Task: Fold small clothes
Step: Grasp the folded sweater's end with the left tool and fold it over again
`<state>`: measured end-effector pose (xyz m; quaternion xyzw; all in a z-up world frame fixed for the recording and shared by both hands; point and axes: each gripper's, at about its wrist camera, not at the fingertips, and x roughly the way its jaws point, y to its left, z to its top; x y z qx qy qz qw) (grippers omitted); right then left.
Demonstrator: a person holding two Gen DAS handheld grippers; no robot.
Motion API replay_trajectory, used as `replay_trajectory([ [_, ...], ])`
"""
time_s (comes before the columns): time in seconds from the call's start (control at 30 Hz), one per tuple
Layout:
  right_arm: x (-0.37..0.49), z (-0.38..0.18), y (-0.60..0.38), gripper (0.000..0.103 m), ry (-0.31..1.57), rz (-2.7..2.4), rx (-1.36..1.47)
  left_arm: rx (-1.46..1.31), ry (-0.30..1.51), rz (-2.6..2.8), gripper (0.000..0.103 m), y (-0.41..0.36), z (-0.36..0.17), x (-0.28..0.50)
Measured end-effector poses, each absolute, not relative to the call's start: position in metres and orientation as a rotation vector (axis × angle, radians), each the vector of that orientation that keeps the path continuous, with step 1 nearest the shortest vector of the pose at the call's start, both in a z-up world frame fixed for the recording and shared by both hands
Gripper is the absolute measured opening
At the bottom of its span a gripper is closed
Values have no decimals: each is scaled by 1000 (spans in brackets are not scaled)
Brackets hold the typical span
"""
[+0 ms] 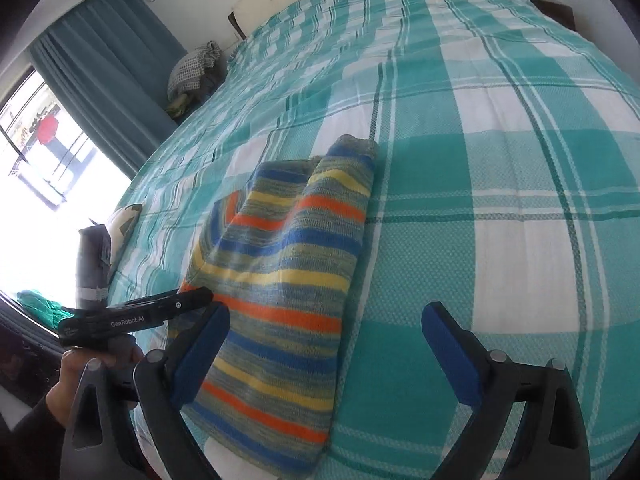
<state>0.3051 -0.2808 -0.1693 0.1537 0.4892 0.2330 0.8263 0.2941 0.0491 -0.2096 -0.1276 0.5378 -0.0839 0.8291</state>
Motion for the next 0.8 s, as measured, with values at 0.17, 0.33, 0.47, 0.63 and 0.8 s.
replay_trajectory([
  [0.17,334,-207,-222,38,1112,515,255,-241,1128,-215,18,30,-209,296],
  [0.33,308,-160,-190,26,982,481,45,-229,998,-251,15,24,-158,282],
  [0.47,298,-102,-197,26,829,511,16,-235,876,-291,15,15,-104,282],
  [0.63,337,-81,-229,39,824,460,99,-179,947,-179,63,2,-122,327],
  [0.8,342,-116,-295,80,955,206,7,-25,994,-54,68,14,-162,265],
])
